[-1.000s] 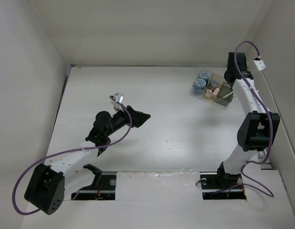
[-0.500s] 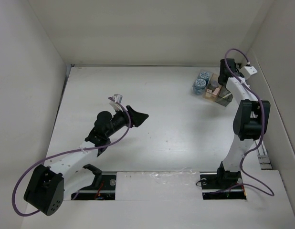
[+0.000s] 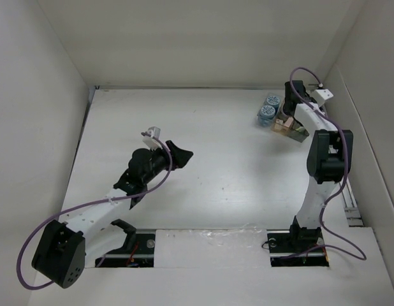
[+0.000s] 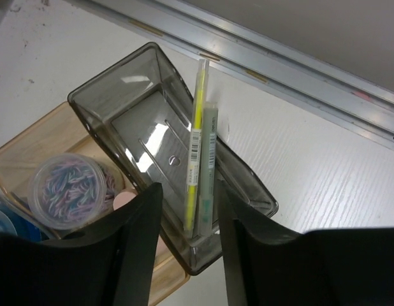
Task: Sort the stationery into containers
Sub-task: Place the stationery in the storage box, then pick up the stationery from the center of the board.
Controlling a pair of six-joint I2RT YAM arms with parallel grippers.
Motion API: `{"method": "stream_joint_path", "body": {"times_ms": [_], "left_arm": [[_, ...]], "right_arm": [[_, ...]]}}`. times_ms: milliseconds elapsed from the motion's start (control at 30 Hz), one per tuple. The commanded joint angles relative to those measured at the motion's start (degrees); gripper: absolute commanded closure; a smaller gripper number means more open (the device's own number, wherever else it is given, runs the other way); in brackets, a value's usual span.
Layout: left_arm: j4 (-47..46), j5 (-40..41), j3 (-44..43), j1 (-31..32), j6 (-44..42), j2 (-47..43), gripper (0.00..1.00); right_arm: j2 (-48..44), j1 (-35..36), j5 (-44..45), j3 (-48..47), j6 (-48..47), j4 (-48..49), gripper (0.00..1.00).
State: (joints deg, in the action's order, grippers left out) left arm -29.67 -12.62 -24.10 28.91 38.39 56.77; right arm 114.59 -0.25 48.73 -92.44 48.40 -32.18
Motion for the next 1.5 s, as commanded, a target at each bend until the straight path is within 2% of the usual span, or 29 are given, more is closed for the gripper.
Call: {"method": "stream_joint_path", "body": {"times_ms": [0,233,333,400,433,467,533,600,767,833,900,1000,1267,1333,1467], "left_arm": [[5.2,8.4,-2.7,0.1,0.3,-1.4,0.41],[13.3,22.5,-3.9,0.1,3.8,-2.5,0.46],[16.9,28.7,-5.1,0.1,5.6,-0.3,0.49],[18.7,30.9,-6.8,0.1,6.8,1.7,0.51],[20.3,32.1,-7.4,-0.5,7.7,3.8,0.51],[21.2,32.1,-7.9,-1.5,8.3,5.2,0.53],[23.7,32.7,-9.8,-2.1,10.0,8.1,0.54],[26.0,35.7,-11.8,-2.7,11.3,13.1,0.56],[30.4,35.7,-19.5,-2.7,11.9,23.8,0.65],[31.0,35.7,-20.2,-2.7,12.4,27.4,0.71],[28.3,35.7,-20.3,-2.7,12.4,28.0,0.71],[26.5,35.7,-19.6,-2.7,11.9,28.0,0.71],[32.6,40.4,-23.9,-2.7,12.5,32.6,0.65],[32.6,40.4,-24.6,-2.7,13.0,33.9,0.65],[34.0,40.9,-25.8,-2.1,13.7,37.3,0.65]], "right_arm": [[0.0,0.8,1.8,-2.7,0.3,-0.4,0.53],[-6.6,0.8,-2.6,-2.6,2.3,-1.6,0.52],[-13.9,1.9,-9.0,-0.6,3.9,0.2,0.52],[-20.6,3.8,-13.1,4.1,4.6,4.2,0.52],[-22.9,4.6,-15.6,6.2,4.6,6.2,0.6],[-25.4,7.2,-20.6,8.7,4.6,8.5,0.72],[-31.6,10.7,-24.3,16.7,4.6,15.6,1.0],[-34.6,16.5,-26.1,22.8,5.3,19.8,1.0],[-38.6,25.8,-29.2,29.2,5.8,21.7,1.0],[-39.3,29.4,-31.1,31.3,5.3,22.3,0.93],[-38.7,31.7,-31.2,32.2,5.3,22.3,0.82],[-36.3,35.6,-30.6,32.9,4.5,22.3,0.72],[-35.4,38.0,-30.1,35.7,4.5,24.8,0.68],[-36.4,37.5,-31.0,36.9,4.0,25.6,0.64],[-37.2,35.5,-35.8,38.2,2.1,27.9,0.49]]}}
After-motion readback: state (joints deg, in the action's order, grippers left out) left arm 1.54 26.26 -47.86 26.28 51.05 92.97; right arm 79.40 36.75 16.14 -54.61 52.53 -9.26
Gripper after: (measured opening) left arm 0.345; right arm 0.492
